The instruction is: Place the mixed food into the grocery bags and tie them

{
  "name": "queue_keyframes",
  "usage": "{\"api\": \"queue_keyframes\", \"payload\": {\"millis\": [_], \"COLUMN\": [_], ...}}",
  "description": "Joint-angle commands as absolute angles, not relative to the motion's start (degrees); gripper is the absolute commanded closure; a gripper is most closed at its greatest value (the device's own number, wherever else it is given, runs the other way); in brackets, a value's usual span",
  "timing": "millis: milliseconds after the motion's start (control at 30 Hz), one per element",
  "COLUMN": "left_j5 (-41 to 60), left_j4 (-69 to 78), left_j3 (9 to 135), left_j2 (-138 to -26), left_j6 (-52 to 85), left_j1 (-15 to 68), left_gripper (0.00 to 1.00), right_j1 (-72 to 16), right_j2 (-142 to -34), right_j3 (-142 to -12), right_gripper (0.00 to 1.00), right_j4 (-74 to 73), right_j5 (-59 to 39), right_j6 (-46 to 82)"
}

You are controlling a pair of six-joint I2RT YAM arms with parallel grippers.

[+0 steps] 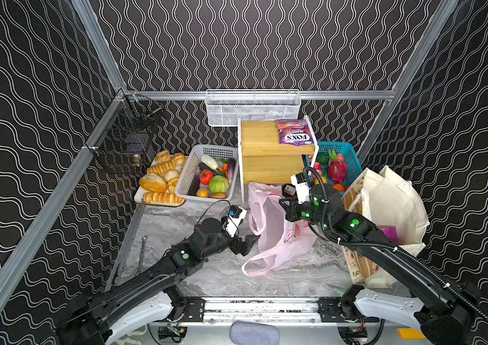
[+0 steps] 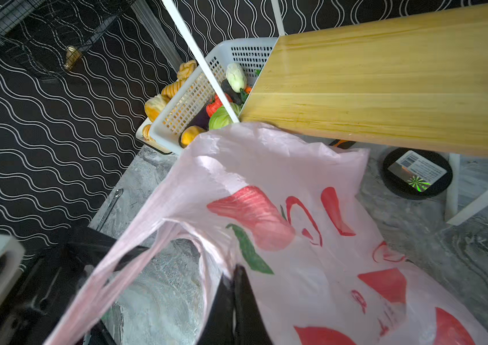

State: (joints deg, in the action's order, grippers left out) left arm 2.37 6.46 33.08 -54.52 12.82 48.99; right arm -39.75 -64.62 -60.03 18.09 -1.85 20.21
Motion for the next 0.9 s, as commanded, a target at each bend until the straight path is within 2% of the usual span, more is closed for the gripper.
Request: {"api": "queue_keyframes", "payload": {"millis": [0, 133, 200, 267, 433, 467, 567, 633, 700, 767, 867], "left_j5": [-9.08, -20.22, -21.95, -21.00, -16.39, -15.22, -12.68, -11.86, -10.75, -10.43, -8.32], "left_j4": [17.53, 22.57, 25.66, 27.73, 28.87, 29.01, 25.14, 21.48, 18.16, 14.89, 13.37], "left_j3": [34.55, 35.37, 35.09, 35.22, 36.02, 36.19, 38.26, 40.17, 42.49, 44.92, 46.89], "left_j2": [-59.21, -64.11, -65.00, -65.29, -64.82, -64.69, -64.44, -64.64, -64.77, -64.61, -64.42], "left_j6": [9.65, 12.46, 11.77, 10.97, 10.25, 9.75, 8.49, 7.59, 6.71, 7.75, 10.21], "left_j1": [50.90, 51.09, 51.07, 51.07, 51.06, 51.06, 51.07, 51.13, 51.06, 51.11, 51.14], "left_gripper": [0.05, 0.08, 0.07, 0.12, 0.36, 0.45, 0.63, 0.79, 1.00, 1.00, 1.00], "right_j1": [-39.73, -39.73, -39.73, -39.73, -39.79, -39.73, -39.73, -39.73, -39.72, -39.73, -40.58], "right_j2": [-64.34, -63.31, -62.86, -62.53, -62.74, -62.87, -63.15, -63.11, -63.40, -65.10, -68.25], "right_j3": [-60.14, -59.33, -59.15, -59.06, -58.45, -58.44, -58.36, -58.52, -59.86, -62.98, -67.23], "right_gripper": [1.00, 1.00, 1.00, 1.00, 1.00, 1.00, 1.00, 0.98, 0.93, 0.84, 0.76], "right_j4": [15.94, 16.70, 17.84, 18.90, 21.27, 21.78, 23.00, 23.33, 25.43, 30.93, 37.43], "right_j5": [-5.67, -6.42, -7.03, -8.15, -9.52, -9.67, -9.24, -8.98, -6.75, -1.45, -3.87], "right_j6": [21.49, 20.62, 20.27, 19.55, 17.67, 17.10, 16.61, 17.05, 18.55, 22.23, 24.85]}}
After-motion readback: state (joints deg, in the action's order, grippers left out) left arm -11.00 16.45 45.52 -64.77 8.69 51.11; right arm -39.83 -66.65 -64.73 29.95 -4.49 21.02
